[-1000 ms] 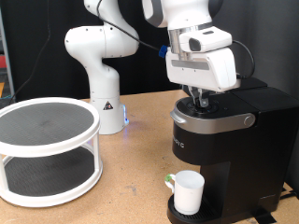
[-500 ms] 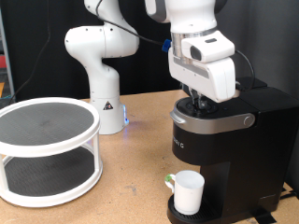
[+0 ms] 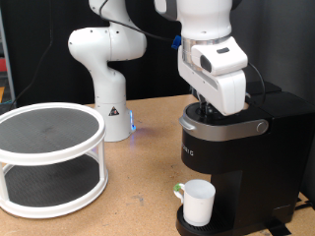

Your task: Make a cup of coffee with the keurig machine

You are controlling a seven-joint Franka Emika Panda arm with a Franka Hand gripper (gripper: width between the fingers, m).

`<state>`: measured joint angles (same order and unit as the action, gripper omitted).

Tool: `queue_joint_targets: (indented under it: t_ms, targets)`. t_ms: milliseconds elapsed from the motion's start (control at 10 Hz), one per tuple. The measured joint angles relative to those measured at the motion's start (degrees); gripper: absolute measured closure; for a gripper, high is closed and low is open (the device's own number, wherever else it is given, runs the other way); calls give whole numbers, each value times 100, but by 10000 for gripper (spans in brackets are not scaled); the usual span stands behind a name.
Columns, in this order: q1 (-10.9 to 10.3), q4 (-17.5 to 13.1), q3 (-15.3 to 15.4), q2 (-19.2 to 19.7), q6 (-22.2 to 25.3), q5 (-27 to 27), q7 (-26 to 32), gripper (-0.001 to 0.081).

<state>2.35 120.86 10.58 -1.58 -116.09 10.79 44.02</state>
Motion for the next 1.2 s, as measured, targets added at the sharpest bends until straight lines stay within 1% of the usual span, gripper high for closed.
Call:
queue_joint_targets:
  t_ms: [100, 200, 300, 400, 500, 600, 700, 800, 1000, 1200]
  targets:
    - [0, -69, -13, 33, 173, -32, -8, 799]
    - [0, -85, -13, 47, 188, -32, -9, 799]
    - [0, -78, -13, 47, 155, -30, -9, 799]
    - [1, -36, -16, 36, 11, 4, -8, 799]
    - [1, 67, -30, -13, -232, 130, 60, 799]
    - [2, 238, -55, -103, -552, 366, 242, 799]
    - [2, 445, -89, -214, -891, 687, 554, 799]
    - [2, 633, -119, -333, -1132, 1008, 900, 799]
    - [2, 900, -168, -518, -1374, 1540, 1512, 799]
    - [1, 1139, -202, -728, -1506, 2023, 1932, 799]
